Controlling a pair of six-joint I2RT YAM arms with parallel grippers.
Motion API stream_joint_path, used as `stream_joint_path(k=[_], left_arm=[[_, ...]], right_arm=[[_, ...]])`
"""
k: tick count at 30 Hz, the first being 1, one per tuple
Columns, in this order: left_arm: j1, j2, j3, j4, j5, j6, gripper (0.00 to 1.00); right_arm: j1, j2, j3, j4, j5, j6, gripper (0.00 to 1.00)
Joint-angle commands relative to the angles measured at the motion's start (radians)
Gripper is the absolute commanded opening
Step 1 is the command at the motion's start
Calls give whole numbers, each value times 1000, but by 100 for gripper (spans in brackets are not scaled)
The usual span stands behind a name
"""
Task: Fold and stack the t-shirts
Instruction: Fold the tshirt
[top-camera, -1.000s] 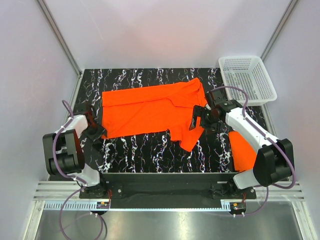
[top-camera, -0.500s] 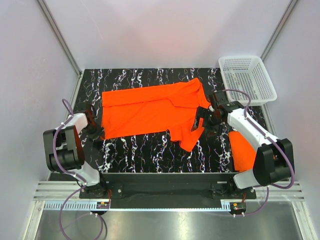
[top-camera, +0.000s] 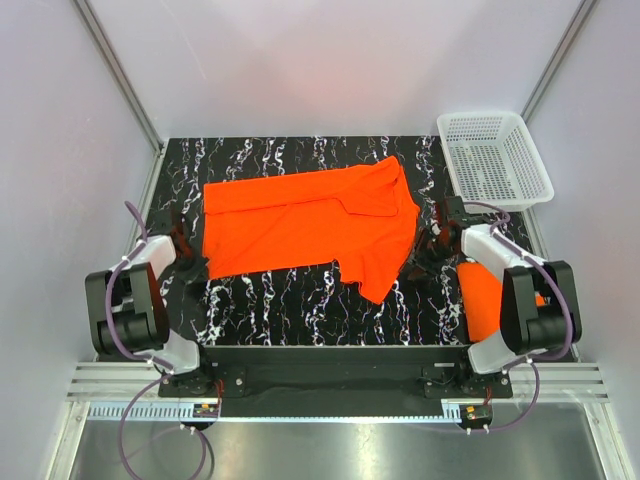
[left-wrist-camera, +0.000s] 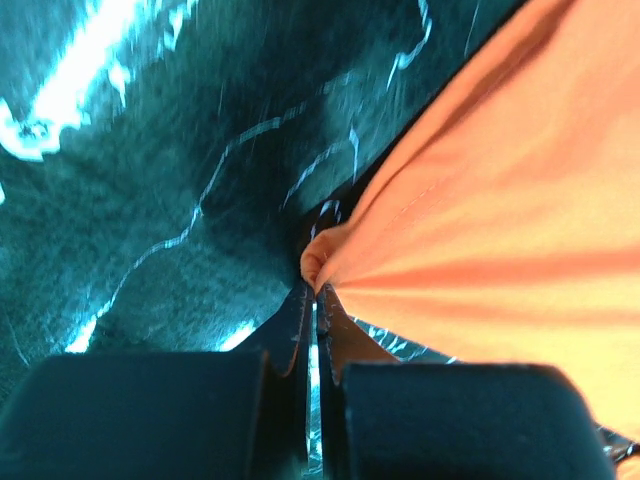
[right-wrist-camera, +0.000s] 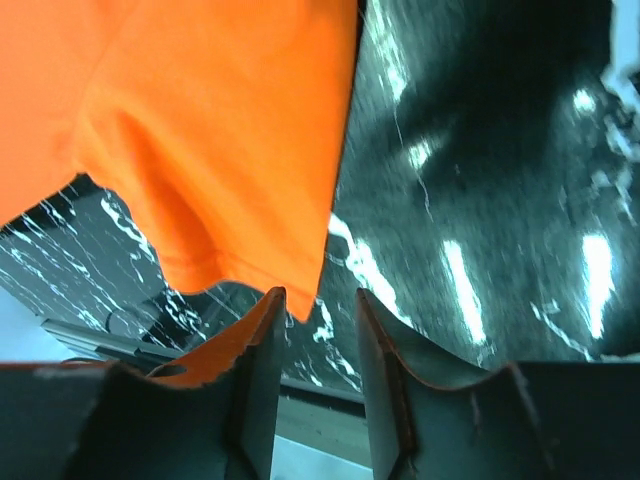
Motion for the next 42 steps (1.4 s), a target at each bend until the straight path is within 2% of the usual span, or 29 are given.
stream_joint_path(k=[1,13,19,30,32,33,35,42], left_arm=[[-1,-60,-47,14,46,28,0],[-1,-137,-48,-5,60,57,0],[0,-141,-16,-22,63,71,0],[0,-131,-16,-23,68,75,0],[0,-138,-16,-22,65,77,0],[2,-140,-16,-25,59,77,0],[0,-150,-18,-25,56,77,0],[6,-184,-47,-31,49,64,0]], right_arm=[[1,49,3,114,-52,33,40],[78,148,23,182,71,132,46],[85,157,2,160,153,180,39],[96,228,20,159,183,188,38],[96,235,26,160,192,188,33],[96,237,26,157,195,186,18],[96,223,20,151,200,179,0],[96,25,-56,54,207,117,0]])
